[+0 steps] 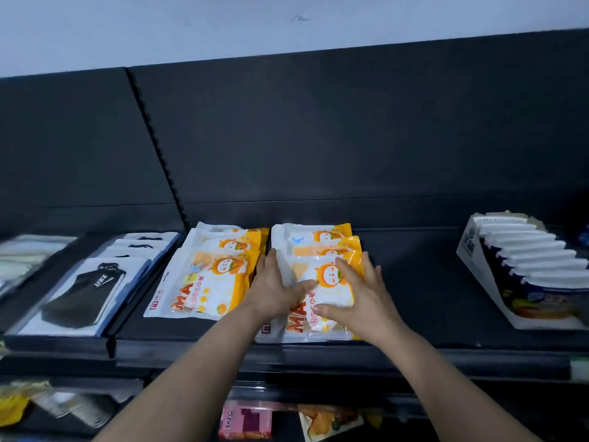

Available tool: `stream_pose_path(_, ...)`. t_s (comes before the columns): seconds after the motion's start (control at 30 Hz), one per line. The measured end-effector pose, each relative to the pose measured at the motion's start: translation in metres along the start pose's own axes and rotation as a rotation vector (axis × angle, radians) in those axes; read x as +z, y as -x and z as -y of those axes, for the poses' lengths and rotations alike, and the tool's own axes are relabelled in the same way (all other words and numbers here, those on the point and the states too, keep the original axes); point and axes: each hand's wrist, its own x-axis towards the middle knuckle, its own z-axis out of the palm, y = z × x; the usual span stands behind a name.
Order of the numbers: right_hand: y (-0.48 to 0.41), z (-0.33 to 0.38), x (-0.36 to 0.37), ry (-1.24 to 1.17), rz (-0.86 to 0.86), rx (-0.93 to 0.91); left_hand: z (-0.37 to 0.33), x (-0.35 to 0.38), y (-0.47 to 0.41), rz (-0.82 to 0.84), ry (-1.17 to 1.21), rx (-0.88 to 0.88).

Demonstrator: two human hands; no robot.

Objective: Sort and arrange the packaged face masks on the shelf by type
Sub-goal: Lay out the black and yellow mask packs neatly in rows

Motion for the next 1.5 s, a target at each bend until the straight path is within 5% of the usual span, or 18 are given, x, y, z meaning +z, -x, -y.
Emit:
stream_pose_path(0.47, -0.013, -0.017, -0.014, 0.053, 0.022, 0.132, -0.017, 0.030, -0.048, 0.145, -0.045, -0.051)
stream_pose_path(0.63, -0.014, -0.019, -0.017, 0.027, 0.052, 0.115, -0.019, 0.014, -0.064, -0.046, -0.049, -0.070)
stream_pose_path(0.77, -0.020, -0.014, -0.011, 0.046, -0.044, 0.135, -0.016, 0.010, -0.076, 0.036, 0.076, 0.001)
stream_pose_path(0.97, -0.037, -0.014, -0.009, 0.337, -0.023, 0.055, -0.031, 0.008, -0.092, 0.186, -0.480, 0.356)
stream_pose_path(1.1, -0.033, -0.016, -0.006, 0.350, -0.017, 0.097, -0.033, 0.011, -0.100, 0.280, -0.677, 0.408)
stream_pose_path(1.37, -0.021, -0.020, -0.004, 0.164, 0.012, 0.150, -0.032, 0.012, -0.092, 0.245, -0.637, 0.456)
stream_pose_path(1.5, -0.027, -0.015, -0.013, 0.043, 0.015, 0.177, -0.026, 0.010, -0.090, 0.188, -0.370, 0.285)
